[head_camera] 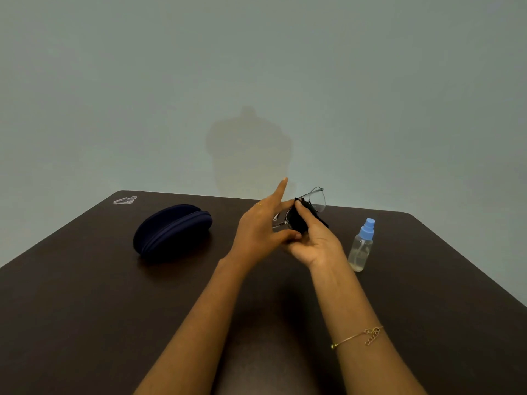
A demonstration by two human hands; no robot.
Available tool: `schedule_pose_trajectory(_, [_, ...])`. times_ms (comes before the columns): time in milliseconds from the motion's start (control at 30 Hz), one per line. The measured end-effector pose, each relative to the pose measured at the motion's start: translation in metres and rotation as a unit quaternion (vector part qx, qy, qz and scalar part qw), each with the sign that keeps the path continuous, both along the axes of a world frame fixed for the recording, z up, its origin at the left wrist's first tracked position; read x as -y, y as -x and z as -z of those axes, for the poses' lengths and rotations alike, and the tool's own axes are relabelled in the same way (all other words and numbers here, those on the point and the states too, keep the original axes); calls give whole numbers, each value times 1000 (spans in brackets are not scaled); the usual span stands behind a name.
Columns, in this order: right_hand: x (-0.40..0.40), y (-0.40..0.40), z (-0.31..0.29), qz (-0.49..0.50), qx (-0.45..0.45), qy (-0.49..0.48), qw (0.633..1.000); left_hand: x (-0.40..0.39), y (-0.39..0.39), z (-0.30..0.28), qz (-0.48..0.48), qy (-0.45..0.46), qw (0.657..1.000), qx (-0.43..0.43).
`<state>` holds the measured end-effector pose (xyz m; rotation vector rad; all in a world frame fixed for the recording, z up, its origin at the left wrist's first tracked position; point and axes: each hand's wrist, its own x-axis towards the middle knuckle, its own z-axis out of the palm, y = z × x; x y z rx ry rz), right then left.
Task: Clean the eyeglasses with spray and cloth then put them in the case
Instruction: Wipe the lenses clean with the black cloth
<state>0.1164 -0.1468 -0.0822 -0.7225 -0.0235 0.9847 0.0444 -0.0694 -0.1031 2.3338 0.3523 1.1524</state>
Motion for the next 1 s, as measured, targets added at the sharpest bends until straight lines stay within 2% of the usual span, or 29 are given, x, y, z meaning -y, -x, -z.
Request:
schedule_pose_trajectory(167, [1,-5,0,-27,56,31,998,3,-1,-1,31,56,998,20])
schedule_pose_trajectory(400, [3,-4,6,-82,155,95,980,-4,3,-1,25,41,997,61])
schedule_pose_trajectory(633, [5,-8,5,-49,99,120,987,3,-4,1,20,-18,999,27])
schedule_pose_trajectory(833, [4,-3,7,-114,152,159,969,-3,2,0,-4,-30,997,77])
schedule_pose_trajectory(1000, [5,-6,5,-78,109,142,981,2,-3,2,13,-53,997,54])
